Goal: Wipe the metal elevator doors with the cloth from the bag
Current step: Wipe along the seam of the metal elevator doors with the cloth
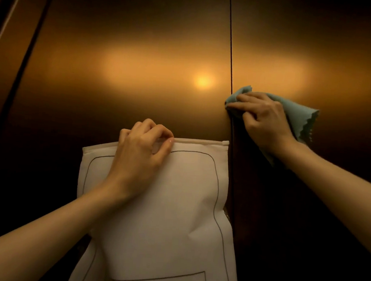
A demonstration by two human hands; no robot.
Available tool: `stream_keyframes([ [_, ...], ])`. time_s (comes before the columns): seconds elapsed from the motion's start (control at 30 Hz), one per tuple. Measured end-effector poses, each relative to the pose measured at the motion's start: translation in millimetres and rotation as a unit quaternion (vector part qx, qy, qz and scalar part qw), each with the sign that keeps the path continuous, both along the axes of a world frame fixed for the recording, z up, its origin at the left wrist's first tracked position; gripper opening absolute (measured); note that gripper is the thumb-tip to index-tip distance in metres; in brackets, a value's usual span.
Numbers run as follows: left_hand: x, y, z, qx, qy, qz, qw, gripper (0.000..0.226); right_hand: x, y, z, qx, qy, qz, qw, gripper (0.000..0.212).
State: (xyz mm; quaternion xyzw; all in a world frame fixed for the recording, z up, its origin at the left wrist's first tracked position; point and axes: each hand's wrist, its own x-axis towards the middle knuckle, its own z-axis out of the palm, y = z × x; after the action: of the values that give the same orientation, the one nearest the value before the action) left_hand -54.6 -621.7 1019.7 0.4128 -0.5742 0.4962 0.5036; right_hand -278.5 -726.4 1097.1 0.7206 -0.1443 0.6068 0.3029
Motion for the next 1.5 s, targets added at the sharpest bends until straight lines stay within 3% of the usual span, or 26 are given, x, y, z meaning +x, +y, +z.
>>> stream_keyframes([
  [0.5, 17.7, -20.4, 77.7, -0.075, 0.005, 0.029, 0.997, 0.026, 15.9, -17.0, 119.7, 0.017, -0.015, -0.038, 0.999, 0.043],
  [0.8, 27.3, -28.3, 140.8, -0.088, 0.011, 0.023, 0.996, 0.025, 31.4, -23.3, 235.1, -0.065, -0.067, -0.079, 0.992, 0.04],
  [1.07, 25.3, -37.8, 151.4, -0.088, 0.014, 0.037, 0.995, 0.025, 27.1, -16.4, 302.1, 0.008, -0.012, -0.19, 0.982, 0.048],
  [1.2, 25.7, -41.3, 148.2, -0.087, 0.012, 0.006, 0.996, 0.02, 28.8, -17.2, 302.2, 0.043, -0.016, -0.181, 0.982, 0.052],
  [1.37, 26.1, -43.9, 144.4, -0.09, 0.004, 0.004, 0.996, 0.017, 30.3, -26.3, 259.1, -0.064, -0.085, -0.081, 0.991, 0.046],
  [1.5, 21.3, -41.8, 139.6, -0.098, -0.004, 0.014, 0.995, 0.015, 24.6, -25.6, 218.2, -0.088, -0.063, -0.036, 0.993, 0.04],
])
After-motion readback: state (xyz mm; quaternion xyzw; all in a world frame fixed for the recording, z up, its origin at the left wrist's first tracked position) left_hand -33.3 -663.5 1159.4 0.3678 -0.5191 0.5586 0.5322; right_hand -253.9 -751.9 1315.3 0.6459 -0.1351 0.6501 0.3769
